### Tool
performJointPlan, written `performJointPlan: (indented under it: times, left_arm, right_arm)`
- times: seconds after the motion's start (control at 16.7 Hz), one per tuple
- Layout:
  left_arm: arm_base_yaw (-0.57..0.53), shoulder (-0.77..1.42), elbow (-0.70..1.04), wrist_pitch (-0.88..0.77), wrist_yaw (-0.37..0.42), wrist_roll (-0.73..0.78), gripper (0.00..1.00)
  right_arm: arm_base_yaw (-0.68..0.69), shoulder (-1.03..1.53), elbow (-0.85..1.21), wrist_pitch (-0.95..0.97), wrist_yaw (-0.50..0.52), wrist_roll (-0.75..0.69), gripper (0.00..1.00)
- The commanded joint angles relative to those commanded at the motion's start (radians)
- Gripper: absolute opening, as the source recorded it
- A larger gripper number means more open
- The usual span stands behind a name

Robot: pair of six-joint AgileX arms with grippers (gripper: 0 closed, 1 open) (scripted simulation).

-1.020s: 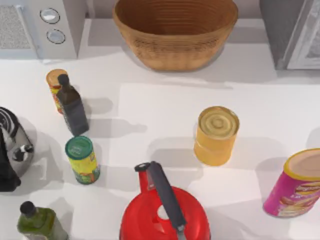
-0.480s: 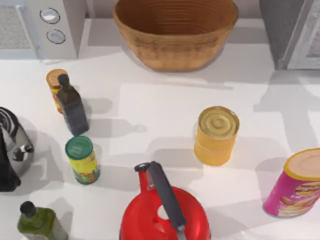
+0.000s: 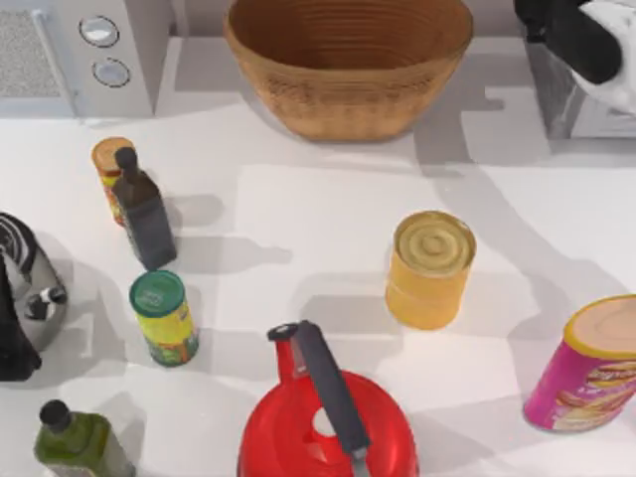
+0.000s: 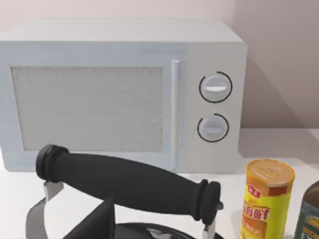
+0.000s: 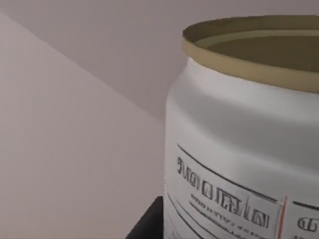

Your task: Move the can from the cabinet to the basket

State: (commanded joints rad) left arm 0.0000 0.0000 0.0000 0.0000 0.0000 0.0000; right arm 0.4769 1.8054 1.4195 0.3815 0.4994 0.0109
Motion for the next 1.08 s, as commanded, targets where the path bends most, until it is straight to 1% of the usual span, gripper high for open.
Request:
performJointPlan:
  times: [0.24,0.42,0.54,0.9,1.08]
  left_arm:
    - [0.000,0.000,0.000,0.000,0.000,0.000,1.00]
    - [0.000,0.000,0.000,0.000,0.000,0.000,1.00]
    - [0.000,0.000,0.000,0.000,0.000,0.000,1.00]
    - [0.000,0.000,0.000,0.000,0.000,0.000,1.00]
    - [0.000,0.000,0.000,0.000,0.000,0.000,1.00]
  right_arm:
    - [0.081,0.321,0.243,0.065,0.084,0.003,0.00]
    - [0.119,0.456,0.351,0.095,0.121,0.005,0.00]
    - [0.129,0.490,0.380,0.103,0.131,0.005,0.00]
    - [0.124,0.500,0.375,0.101,0.127,0.007,0.00]
    - [0.115,0.540,0.435,0.091,0.120,0.005,0.00]
